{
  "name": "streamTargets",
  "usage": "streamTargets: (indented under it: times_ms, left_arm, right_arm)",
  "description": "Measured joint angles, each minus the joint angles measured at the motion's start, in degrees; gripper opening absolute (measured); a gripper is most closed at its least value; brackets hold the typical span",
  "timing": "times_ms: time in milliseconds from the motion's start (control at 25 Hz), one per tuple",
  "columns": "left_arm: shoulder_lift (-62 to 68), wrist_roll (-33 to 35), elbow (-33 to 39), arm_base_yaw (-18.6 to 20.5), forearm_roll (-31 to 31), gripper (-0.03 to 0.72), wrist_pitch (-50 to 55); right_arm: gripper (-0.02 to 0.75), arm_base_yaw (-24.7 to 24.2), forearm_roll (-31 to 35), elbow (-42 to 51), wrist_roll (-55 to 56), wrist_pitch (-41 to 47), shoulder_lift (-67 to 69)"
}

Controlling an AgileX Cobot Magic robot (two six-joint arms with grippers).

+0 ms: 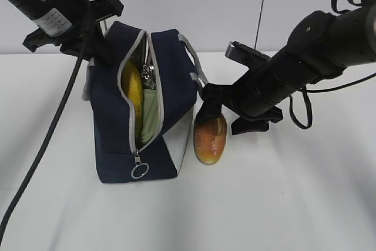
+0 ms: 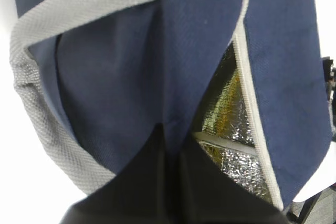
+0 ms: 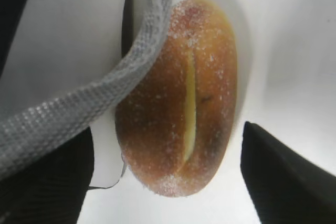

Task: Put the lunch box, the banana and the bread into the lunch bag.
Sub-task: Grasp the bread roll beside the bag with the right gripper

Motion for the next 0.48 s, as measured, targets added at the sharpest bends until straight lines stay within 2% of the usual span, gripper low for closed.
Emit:
streamTargets:
  times_ms: [480]
  left_arm:
    - [0.0, 0.0, -0.1, 0.0, 0.1, 0.001, 0.2]
  right_arm:
    - [0.661, 0.0, 0.3, -5.0, 0.0, 1.3, 6.6]
